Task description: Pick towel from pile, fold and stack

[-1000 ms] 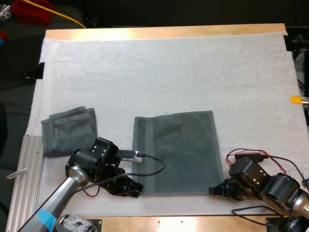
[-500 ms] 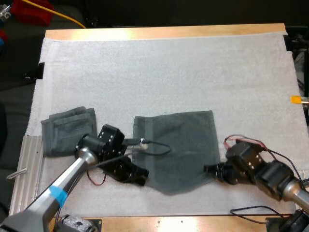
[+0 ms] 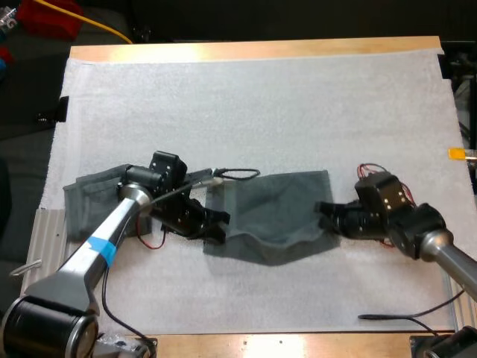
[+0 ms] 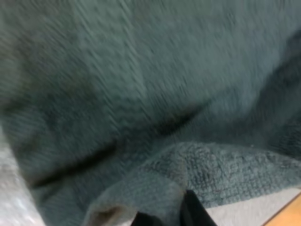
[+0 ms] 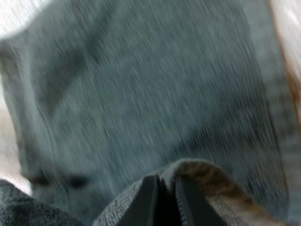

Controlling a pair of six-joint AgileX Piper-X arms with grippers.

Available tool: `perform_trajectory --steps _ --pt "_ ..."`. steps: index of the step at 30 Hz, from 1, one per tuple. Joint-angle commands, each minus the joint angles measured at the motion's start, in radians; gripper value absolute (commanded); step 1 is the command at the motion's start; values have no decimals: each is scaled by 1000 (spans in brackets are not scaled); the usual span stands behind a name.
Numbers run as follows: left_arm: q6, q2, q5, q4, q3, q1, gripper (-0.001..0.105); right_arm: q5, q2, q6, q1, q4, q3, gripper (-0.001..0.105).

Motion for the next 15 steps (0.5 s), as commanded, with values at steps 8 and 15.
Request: perform_trajectory --steps 8,15 --pt "-32 3 23 -104 -19 62 0 -9 110 -12 -51 -23 -94 1" --pt "-74 14 40 -198 -19 92 0 9 186 -19 -56 -31 -151 1"
